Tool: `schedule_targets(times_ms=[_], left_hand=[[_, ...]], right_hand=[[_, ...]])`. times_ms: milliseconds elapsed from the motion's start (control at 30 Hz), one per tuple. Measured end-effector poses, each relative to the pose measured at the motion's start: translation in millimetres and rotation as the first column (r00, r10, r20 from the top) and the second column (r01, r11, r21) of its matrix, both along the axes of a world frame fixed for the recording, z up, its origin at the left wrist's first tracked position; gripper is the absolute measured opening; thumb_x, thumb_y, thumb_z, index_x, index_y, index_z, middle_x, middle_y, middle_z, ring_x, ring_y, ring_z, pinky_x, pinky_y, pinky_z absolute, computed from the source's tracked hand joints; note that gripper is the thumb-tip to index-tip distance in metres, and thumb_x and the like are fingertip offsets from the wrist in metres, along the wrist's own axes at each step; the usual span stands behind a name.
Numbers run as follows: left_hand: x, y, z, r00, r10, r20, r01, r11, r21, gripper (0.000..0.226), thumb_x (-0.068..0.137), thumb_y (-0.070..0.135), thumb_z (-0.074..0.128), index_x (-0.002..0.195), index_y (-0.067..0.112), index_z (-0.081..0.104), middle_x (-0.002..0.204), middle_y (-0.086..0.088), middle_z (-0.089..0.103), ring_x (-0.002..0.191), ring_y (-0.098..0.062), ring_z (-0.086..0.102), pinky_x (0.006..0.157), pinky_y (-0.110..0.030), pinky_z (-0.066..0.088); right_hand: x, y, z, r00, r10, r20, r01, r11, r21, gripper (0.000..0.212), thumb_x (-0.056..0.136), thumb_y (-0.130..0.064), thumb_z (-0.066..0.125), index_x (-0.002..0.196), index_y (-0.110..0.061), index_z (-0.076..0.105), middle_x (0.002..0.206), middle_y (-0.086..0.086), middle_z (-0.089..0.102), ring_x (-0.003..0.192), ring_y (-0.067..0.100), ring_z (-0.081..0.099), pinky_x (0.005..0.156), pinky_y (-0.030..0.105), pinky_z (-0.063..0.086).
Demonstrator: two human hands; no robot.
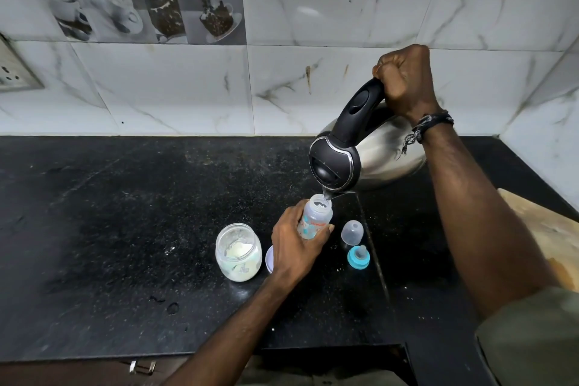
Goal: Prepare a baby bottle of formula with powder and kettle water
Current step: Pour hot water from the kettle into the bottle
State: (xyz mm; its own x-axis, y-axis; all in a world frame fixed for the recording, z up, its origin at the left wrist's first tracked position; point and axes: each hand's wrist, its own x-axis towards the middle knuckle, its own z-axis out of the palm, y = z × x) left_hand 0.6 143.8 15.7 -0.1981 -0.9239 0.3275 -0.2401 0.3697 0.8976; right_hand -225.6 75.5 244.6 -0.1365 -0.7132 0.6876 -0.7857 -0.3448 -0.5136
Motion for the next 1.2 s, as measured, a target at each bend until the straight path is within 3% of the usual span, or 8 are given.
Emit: schedule_targets(times_ms=[367,1200], left_hand=[[0.5,1.6,0.3,1.000,0.013,-0.002,-0.013,1.000,0.010,0.051,0.073,0.039,0.086,0.120,0.028,0.070,0.104,0.016,0.069,0.096,-0.001,0.066,0.085,-0.036,0.057],[2.4,1.3,4.1,1.000,0.009,-0.010,-0.009,1.000,0.017,0.048,0.074,0.038,0.086,0.119,0.031,0.069,0.103,0.020,0.067,0.098,0.000,0.066,0.084,-0.034,0.058]], right_hand=[[-0.3,-0.6,-1.8,1.000,-0.011,-0.019,0.011,1.000,-0.010,0.037,0.071,-0.028,0.048,0.049,-0.015,0.022,0.054,0.007,0.017,0.056,0.020,0.016,0.044,0.047,0.020],[3.1,0.6,-0.2,0.999,-0.008,-0.031,0.008,1.000,-0.015,0.036,0.071,-0.027,0.048,0.050,-0.020,0.019,0.054,0.004,0.017,0.056,0.019,0.015,0.046,0.044,0.017]])
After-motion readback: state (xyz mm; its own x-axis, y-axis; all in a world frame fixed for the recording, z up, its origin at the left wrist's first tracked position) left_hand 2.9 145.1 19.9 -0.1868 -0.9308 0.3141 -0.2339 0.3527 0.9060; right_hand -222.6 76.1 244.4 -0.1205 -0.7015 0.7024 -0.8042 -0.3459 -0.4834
